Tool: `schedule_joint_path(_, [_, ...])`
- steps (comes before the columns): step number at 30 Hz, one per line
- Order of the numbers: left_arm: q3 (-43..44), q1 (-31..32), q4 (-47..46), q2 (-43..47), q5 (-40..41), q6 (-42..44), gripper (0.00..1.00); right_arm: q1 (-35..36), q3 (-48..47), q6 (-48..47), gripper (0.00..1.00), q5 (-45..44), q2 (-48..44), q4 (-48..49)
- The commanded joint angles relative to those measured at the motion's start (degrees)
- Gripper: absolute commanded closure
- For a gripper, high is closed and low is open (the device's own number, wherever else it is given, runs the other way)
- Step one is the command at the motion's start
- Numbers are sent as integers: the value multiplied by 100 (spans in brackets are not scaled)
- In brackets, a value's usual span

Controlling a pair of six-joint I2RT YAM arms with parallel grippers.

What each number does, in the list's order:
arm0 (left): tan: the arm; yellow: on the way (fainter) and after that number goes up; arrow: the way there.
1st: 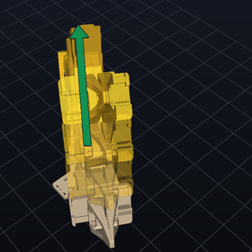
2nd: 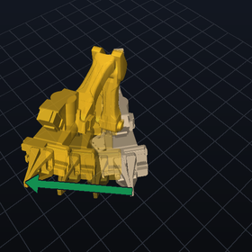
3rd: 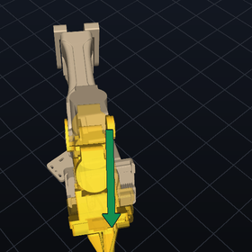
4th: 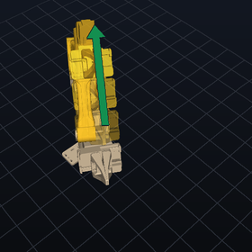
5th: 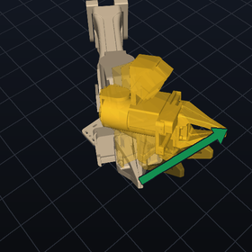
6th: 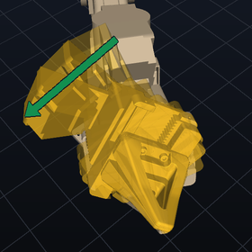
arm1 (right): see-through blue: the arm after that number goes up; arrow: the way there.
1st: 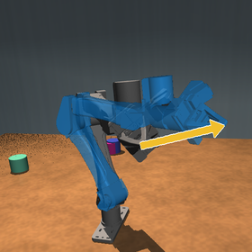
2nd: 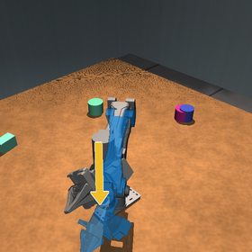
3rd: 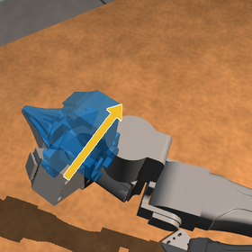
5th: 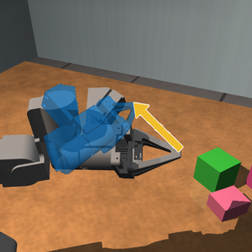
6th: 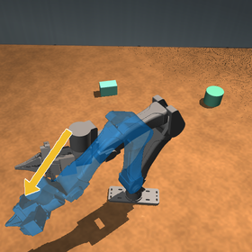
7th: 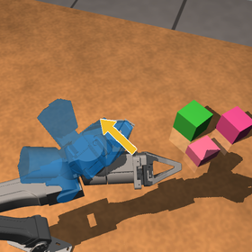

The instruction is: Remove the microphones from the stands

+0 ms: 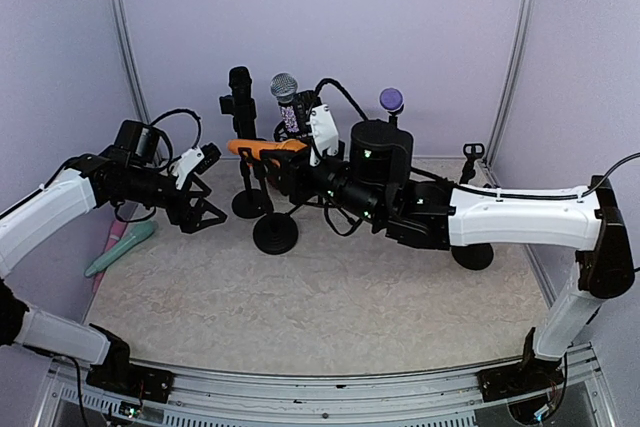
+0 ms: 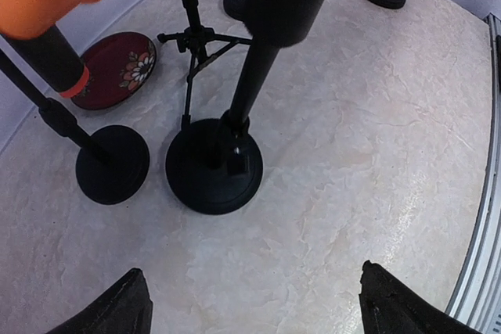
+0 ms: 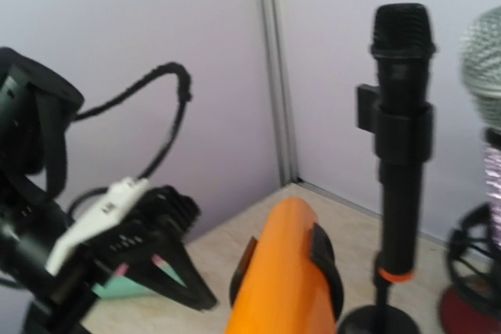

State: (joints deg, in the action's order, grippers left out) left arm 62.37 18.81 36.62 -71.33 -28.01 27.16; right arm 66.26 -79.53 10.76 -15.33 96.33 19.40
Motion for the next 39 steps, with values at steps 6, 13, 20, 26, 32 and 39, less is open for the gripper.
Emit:
schedule_joint_path(6, [75,35,-989,-36,201,-702,21,322,-751,681,100,178,676,599])
schedule_joint_path(13, [172,35,-1439,-157,152,-980,32,368,-1212,883,100,143,1039,360])
schedule_joint_path(20, [-87,-8,-1832,94,92,-1067,57,397,-1515,992,100,142,1274,149])
schedule_joint_path(26, [-224,-99,-1836,182,15,-1049,89,414,-1629,896,100,-23,1264,-28])
schedule_joint_path(32, [-316,-141,-1998,168,133,-1222,97,493,-1535,631,100,-245,967,-222])
schedule_joint_path(39, [-478,-156,-2172,111,343,-1339,100,702,-1323,499,100,-522,308,-995])
